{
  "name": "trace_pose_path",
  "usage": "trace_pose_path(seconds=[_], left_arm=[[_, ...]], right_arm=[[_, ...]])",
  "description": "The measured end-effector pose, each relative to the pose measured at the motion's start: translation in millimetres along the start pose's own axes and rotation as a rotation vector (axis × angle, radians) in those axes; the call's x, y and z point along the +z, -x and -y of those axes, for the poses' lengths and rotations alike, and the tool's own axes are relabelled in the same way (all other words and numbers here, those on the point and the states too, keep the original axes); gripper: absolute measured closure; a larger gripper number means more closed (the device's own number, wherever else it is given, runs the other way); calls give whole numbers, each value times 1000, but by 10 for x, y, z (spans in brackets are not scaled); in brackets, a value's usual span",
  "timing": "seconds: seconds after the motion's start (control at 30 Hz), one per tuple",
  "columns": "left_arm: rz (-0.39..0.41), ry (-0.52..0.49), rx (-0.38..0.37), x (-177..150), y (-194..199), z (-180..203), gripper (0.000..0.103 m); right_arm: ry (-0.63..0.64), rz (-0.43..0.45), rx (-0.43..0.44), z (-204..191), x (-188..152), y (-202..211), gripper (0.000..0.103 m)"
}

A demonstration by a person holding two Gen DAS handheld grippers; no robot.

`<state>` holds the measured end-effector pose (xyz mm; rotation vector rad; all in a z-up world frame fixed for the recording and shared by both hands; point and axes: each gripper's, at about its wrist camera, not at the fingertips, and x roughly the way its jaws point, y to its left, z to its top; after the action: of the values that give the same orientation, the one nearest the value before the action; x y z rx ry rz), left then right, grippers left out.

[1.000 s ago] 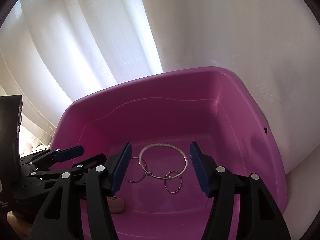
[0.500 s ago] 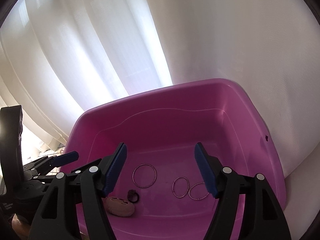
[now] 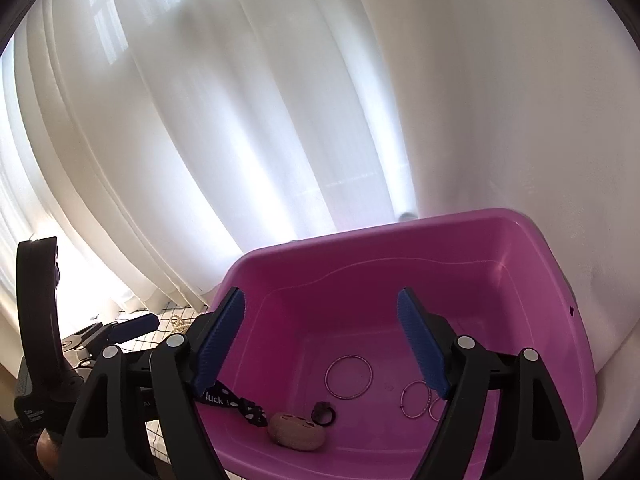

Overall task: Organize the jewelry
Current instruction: 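Withdraw both open tools from the bin back over the table, then move the left tool to the black wristwatch while the right tool approaches the thin metal clip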

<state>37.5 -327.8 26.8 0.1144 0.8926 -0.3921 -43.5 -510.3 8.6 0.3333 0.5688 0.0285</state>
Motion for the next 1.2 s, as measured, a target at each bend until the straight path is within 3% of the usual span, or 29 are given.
trace_pose_path(seconds=[0.3, 0.5, 0.73, 0.97, 1.1, 1.2], left_arm=[[32, 22, 92, -368, 302, -891, 7], [1, 66, 151, -730, 326, -1745, 6], [-30, 104, 168, -1018, 242, -2643, 6], [-47, 41, 133, -1182, 6, -3088, 6], [-81, 9, 81, -1278, -217, -3217, 6], [-99, -22, 59, -1341, -403, -3237, 6]], right_arm=[[62, 26, 112, -638, -65, -40, 23], [104, -7, 156, -1247, -321, -158, 23], [110, -34, 170, -1930, -762, -229, 18], [91, -79, 85, -2364, -1389, -364, 18], [-12, -141, -45, -2361, -1782, -538, 18], [-127, -164, -96, -2239, -2015, -639, 18]])
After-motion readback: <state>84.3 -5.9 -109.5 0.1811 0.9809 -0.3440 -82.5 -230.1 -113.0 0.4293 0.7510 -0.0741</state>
